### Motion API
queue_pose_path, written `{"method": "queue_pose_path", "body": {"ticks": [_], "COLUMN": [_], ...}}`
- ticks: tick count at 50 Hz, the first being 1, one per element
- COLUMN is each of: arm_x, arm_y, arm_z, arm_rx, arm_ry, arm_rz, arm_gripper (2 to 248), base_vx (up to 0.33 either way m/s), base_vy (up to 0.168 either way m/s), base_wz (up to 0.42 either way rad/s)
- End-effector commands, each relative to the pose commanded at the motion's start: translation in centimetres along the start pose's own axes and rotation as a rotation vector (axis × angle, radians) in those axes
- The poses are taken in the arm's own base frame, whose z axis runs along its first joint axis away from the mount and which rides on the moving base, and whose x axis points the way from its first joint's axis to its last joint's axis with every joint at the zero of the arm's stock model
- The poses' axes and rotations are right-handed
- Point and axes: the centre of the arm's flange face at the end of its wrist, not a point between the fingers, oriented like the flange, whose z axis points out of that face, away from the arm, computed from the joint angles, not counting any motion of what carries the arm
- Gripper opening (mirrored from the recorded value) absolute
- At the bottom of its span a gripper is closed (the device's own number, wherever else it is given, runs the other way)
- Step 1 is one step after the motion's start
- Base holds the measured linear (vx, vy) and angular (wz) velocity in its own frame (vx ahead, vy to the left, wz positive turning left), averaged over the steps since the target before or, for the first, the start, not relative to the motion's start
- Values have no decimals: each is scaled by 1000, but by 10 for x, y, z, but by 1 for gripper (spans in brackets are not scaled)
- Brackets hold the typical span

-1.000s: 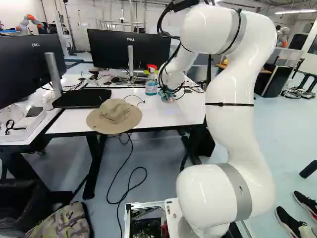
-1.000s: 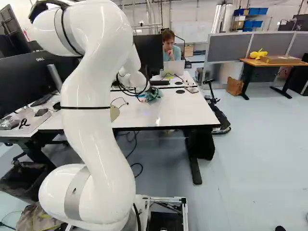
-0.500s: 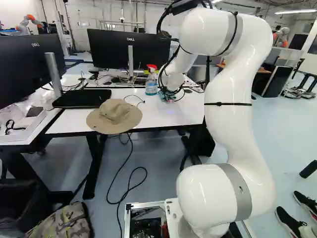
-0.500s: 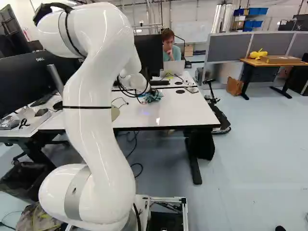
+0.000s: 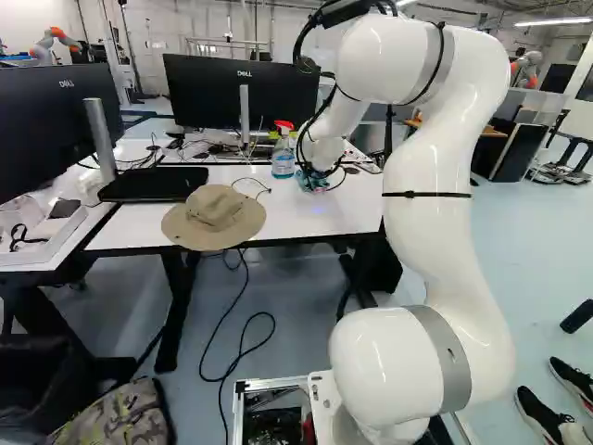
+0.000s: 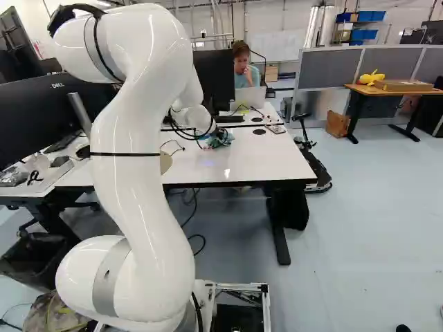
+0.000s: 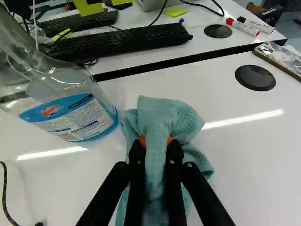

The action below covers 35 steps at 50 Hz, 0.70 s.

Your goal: Clean the table with the green towel

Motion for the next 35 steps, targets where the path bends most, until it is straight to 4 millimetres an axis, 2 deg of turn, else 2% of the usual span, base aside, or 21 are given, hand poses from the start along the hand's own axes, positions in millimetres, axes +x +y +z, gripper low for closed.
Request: {"method": "queue_pose_path", "body": {"ticks": [20, 35], "arm_x": [0, 13], "arm_y": [1, 4], "arm_z": [2, 21], "arm_rx": [-1, -5], "arm_ry": [-18, 1], "arm_rz": [1, 7], "arm_gripper": [49, 49], "base_vx": [0, 0], "base_vy": [0, 0], "base_wz": [0, 0]}}
